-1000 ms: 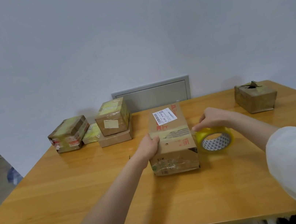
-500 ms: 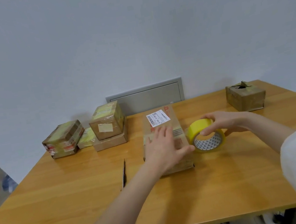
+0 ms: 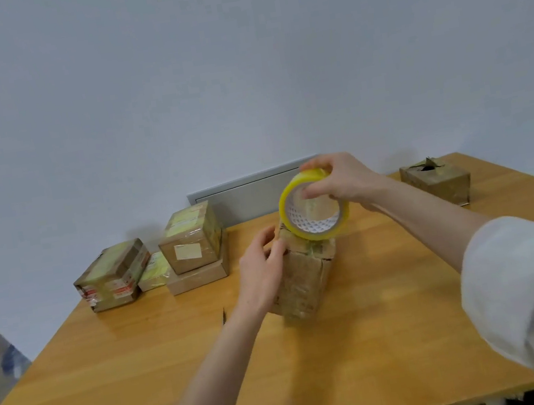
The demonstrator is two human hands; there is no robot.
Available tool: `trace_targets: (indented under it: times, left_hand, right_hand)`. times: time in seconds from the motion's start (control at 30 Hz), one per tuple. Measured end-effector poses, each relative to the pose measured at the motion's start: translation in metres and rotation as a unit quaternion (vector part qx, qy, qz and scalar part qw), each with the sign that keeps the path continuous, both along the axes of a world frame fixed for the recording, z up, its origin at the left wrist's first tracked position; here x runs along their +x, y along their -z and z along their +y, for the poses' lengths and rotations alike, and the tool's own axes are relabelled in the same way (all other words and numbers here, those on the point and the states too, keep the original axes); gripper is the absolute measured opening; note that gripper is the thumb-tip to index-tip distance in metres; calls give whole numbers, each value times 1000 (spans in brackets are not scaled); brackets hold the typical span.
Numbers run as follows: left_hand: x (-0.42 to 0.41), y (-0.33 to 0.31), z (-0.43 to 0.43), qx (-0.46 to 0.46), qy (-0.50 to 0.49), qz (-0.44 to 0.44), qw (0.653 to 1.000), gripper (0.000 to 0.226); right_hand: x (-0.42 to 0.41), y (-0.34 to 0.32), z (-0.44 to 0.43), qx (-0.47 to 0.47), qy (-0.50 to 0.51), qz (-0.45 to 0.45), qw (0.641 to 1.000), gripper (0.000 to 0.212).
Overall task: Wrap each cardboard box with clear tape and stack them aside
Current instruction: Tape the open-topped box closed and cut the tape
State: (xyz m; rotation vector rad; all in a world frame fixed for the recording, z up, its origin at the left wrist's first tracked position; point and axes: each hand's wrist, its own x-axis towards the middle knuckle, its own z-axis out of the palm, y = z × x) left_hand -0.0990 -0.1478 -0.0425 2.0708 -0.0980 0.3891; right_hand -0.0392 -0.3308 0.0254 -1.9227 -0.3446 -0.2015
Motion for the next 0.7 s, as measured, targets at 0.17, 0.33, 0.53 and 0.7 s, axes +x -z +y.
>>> trace_targets:
  times: [0.17,0.33,0.53,0.7]
  left_hand:
    - [8,-7,14,176,-40,14,983,74]
    - [8,-4,3,252,-82,116,957,136]
    - [16,12,1,174,-75,101,977,121]
    - [21,11,5,194,-63,116,972,90]
  right_hand:
    - [9,-8,37,-52,-34,4,998,70]
    - [13,-2,61,-15,1,13,1000,66]
    - [14,16,51,-29,-15,13,999,71]
    - [12,3,30,-97,-16,-7,995,69]
